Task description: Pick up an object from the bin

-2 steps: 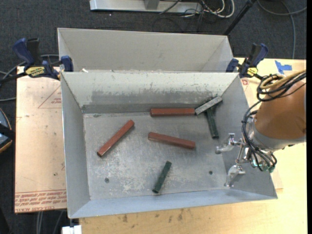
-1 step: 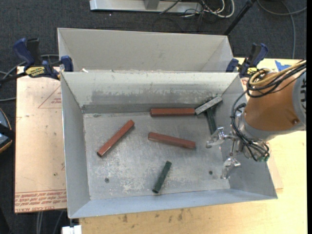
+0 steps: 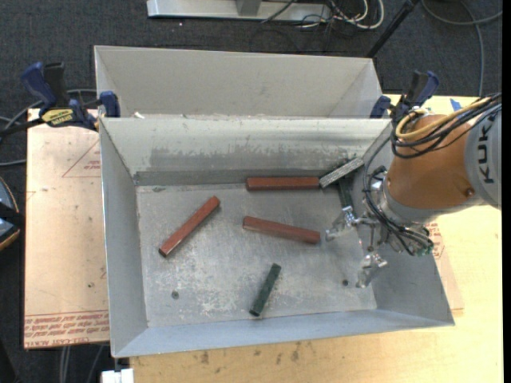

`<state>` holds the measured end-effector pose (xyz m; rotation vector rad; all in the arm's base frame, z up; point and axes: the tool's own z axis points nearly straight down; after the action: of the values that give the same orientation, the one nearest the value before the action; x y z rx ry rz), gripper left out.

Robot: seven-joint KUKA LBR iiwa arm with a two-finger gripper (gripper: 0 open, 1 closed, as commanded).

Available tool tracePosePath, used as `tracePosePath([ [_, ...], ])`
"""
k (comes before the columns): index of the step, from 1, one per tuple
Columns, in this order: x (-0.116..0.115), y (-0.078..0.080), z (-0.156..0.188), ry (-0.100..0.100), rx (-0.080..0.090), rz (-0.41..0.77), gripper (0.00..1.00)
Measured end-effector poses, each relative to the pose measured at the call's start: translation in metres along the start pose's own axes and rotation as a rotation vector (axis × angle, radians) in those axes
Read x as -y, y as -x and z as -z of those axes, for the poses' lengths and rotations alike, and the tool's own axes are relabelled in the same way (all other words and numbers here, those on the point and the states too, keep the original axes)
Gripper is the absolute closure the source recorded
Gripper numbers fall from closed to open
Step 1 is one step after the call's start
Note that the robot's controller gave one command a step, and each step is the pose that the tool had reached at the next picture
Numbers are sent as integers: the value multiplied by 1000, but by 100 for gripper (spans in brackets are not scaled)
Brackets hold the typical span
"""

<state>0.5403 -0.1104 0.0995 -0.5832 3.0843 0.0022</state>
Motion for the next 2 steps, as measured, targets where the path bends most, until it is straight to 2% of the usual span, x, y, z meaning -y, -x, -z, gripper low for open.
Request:
tracePosePath([
  [1,-51,55,-18,-1,2,-204,100],
  [2,-51,54,-20,-2,0,-205,0],
])
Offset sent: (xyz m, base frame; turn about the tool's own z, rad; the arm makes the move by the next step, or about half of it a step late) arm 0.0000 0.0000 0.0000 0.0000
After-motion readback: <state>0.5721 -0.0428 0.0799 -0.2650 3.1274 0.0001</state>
